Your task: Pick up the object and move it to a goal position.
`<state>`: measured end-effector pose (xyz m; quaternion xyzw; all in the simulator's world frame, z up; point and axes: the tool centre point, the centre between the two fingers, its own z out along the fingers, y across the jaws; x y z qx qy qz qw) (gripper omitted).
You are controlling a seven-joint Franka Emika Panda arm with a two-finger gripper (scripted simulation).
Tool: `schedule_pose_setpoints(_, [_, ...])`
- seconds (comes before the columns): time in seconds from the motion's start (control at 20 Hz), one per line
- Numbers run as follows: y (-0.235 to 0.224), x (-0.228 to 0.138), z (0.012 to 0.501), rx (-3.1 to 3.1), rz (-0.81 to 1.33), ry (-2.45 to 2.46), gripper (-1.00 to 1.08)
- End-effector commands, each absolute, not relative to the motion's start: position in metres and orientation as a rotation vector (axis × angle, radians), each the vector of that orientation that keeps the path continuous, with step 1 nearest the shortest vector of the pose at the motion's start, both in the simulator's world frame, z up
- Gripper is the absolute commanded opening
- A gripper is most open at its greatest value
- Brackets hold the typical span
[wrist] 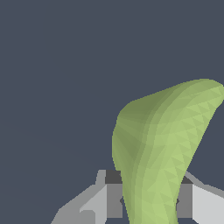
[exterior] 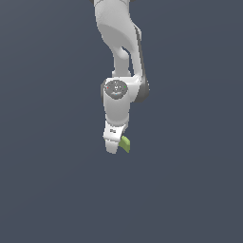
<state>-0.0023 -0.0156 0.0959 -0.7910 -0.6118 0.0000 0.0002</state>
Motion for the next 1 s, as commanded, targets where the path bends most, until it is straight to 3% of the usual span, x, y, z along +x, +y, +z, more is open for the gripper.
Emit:
schedule_pose_setpoints(0.0, [-0.016, -0.002, 0.096, -2.485, 0.000, -1.922, -1.00])
schedule_pose_setpoints(0.5, [-0.014, -0.008, 0.098, -2.485, 0.000, -1.922, -1.00])
schedule_pose_setpoints(0.95, [-0.001, -0.039, 0.109, -2.486, 0.001, -1.922, -1.00])
